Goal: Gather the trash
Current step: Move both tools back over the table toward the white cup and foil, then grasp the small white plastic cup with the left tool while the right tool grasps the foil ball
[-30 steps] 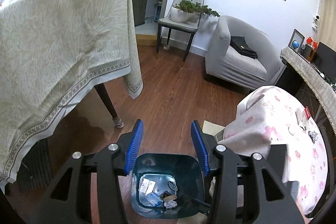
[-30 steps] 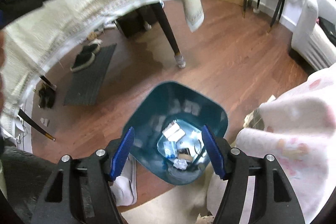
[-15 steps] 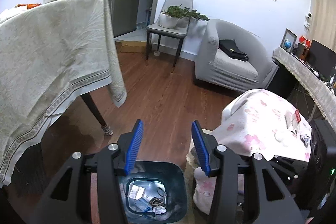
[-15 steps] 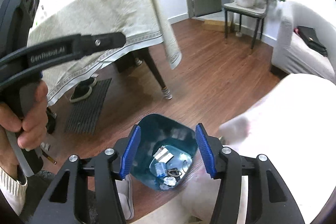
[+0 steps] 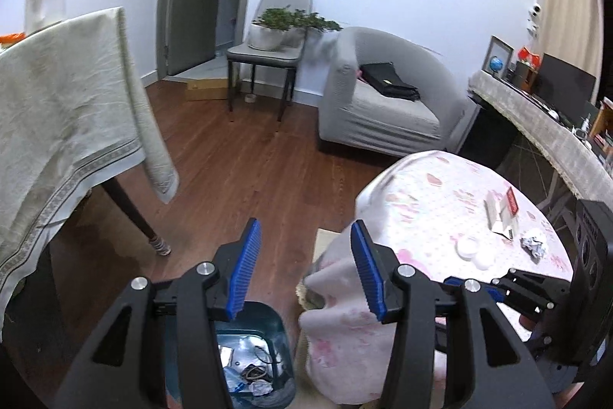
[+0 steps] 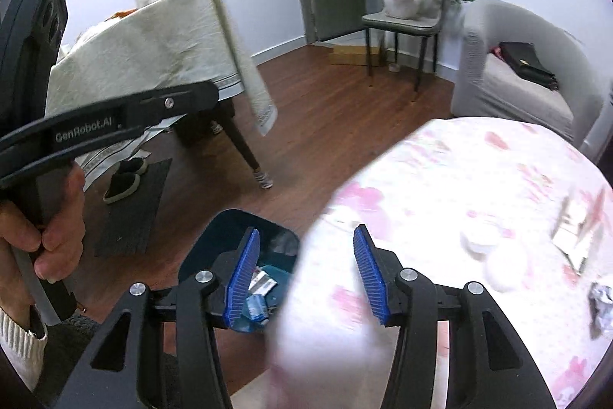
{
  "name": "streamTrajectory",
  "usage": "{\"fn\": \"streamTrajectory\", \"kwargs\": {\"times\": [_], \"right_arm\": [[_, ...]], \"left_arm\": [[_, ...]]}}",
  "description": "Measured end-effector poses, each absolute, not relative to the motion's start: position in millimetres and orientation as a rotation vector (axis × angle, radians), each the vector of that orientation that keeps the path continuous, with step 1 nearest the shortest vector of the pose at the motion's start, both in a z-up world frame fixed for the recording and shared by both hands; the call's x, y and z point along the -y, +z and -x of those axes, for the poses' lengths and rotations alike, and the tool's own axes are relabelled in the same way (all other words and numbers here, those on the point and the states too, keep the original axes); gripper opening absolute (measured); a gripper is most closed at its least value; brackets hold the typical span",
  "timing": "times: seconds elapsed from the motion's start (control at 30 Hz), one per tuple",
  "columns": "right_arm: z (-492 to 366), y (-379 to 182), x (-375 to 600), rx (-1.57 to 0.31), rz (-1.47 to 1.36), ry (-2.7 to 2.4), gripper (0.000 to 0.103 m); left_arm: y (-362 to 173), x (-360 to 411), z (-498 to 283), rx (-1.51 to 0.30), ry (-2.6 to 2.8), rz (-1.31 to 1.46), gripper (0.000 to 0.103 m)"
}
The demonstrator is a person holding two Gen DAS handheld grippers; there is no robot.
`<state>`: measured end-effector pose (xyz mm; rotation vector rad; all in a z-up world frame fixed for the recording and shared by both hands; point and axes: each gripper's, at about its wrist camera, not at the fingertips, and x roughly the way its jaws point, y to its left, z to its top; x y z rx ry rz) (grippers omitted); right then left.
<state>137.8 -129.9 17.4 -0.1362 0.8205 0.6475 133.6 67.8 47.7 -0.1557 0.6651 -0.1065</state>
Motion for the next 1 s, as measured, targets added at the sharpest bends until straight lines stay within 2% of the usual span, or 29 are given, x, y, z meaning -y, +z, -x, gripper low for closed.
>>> {"fn": "streamTrajectory", "kwargs": {"times": [0.53,1.0], "right_arm": [[-140.3,23.5,256.9,-0.783,0.095,0.43,0.052],[-140.9,20.3,327.5,-0.782,0.019,0.328,0.054]], "left_arm": [[27.9,41.9,-156.7,-0.744,-0.278,0.171,0.06],[1.7,101.2,-172.4,-0.799,-0.325,0.185,0.06]]}}
